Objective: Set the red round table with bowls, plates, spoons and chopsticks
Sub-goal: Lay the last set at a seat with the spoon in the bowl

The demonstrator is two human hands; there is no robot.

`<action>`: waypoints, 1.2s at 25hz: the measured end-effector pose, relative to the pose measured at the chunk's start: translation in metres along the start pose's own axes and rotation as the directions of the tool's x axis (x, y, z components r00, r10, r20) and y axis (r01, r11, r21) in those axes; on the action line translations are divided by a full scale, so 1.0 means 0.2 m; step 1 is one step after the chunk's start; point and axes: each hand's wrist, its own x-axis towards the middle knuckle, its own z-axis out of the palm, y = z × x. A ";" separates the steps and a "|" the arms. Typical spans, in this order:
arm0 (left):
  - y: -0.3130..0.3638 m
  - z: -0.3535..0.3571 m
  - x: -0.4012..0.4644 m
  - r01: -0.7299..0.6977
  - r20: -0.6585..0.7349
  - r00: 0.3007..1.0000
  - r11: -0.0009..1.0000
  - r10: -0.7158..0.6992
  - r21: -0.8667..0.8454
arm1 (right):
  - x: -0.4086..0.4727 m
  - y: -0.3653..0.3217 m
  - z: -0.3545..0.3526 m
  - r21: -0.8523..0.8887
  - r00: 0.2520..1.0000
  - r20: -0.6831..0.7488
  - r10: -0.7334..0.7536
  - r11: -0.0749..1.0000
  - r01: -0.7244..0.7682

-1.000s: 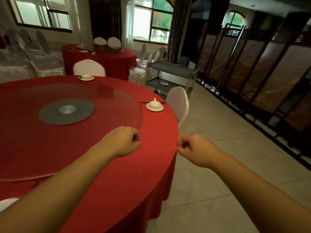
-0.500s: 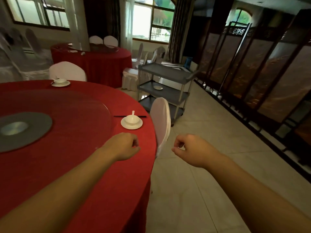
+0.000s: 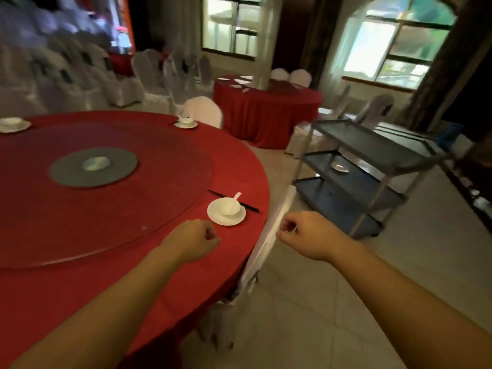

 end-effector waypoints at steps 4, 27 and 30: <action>0.08 0.09 0.17 0.205 -0.095 0.973 0.976 -0.211 -0.075 | 0.38 0.22 -0.10 0.046 0.989 0.071 -0.133 0.990 0.130; -0.09 0.92 1.32 0.753 -0.039 0.275 0.240 -0.961 -0.613 | 2.63 1.13 0.68 0.422 0.735 0.598 -0.320 0.905 0.051; -0.06 0.95 1.38 0.789 -0.080 0.224 0.228 -0.971 -0.570 | 2.76 1.19 0.83 0.473 0.691 0.644 -0.328 0.881 -0.023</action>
